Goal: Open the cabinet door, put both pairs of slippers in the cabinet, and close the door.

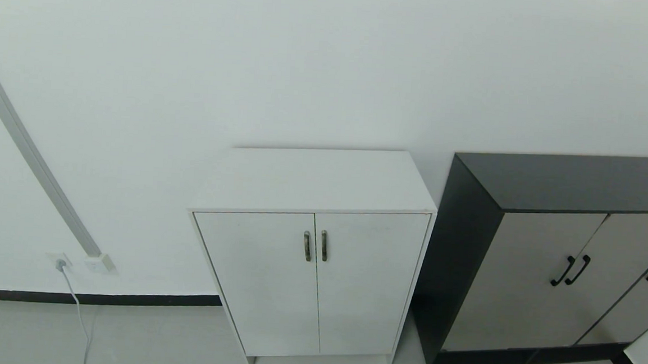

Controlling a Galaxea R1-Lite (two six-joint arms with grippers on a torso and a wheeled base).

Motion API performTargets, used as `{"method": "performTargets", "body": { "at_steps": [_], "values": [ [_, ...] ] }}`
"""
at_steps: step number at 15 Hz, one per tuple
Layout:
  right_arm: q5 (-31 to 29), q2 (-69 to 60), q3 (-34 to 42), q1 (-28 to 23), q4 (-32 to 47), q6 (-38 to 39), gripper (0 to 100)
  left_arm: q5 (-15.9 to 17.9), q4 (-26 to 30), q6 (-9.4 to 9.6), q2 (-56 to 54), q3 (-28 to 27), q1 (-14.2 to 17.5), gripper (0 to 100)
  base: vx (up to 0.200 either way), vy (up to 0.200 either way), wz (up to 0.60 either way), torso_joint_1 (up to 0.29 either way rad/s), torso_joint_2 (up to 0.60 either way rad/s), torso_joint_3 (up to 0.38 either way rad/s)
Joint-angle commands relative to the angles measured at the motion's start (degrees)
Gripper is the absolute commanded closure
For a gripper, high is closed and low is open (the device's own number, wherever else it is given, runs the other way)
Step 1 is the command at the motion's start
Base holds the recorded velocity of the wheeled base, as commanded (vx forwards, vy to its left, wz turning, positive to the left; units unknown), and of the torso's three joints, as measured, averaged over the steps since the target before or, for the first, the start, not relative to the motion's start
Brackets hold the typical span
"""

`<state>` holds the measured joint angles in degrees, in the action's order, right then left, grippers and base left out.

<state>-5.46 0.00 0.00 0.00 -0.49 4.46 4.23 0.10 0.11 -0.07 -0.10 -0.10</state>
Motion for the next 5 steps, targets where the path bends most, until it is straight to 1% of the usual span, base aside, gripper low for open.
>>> {"method": "performTargets", "body": {
  "at_steps": [1,5],
  "values": [
    [0.01,0.09,0.0,0.0,-0.04,-0.07,100,-0.01,-0.01,0.07,0.07,0.01,0.01,100,0.0,0.0,0.0,0.0,0.0,0.0],
    [0.01,0.09,0.0,0.0,0.05,-0.07,100,-0.01,-0.01,-0.02,0.07,0.01,0.01,100,0.0,0.0,0.0,0.0,0.0,0.0]
  ]
}}
